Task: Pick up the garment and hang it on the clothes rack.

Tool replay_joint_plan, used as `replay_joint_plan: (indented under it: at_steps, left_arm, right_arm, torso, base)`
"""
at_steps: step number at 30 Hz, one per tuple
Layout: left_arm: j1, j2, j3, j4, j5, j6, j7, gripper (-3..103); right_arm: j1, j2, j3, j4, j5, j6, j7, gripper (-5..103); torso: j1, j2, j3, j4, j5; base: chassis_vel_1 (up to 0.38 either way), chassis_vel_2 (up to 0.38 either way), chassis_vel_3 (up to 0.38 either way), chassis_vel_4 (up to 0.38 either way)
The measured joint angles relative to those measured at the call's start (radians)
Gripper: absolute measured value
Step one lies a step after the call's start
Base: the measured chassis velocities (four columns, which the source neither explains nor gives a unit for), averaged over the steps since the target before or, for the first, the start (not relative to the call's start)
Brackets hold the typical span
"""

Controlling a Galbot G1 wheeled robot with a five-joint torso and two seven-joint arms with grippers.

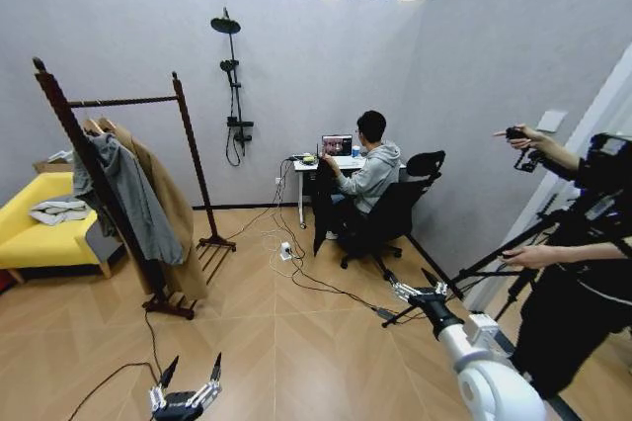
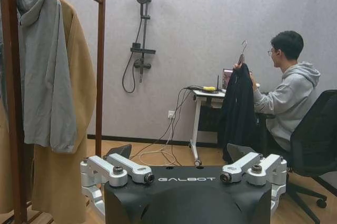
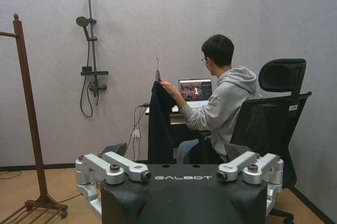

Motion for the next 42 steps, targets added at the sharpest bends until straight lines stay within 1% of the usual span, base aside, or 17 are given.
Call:
replay_joint_plan:
  at_steps: [42]
  left_arm:
    - [0.0,0.0,0.0,0.0,0.0,0.0,0.0,100]
  right_arm:
    - [-0.034,0.014,0.004,0.041,0.0,0.008,-0.006,100]
  torso:
    - [0.0,0.0,0.0,0.0001,0.0]
  base:
    - [-0.006,0.006,0.005,-0.004]
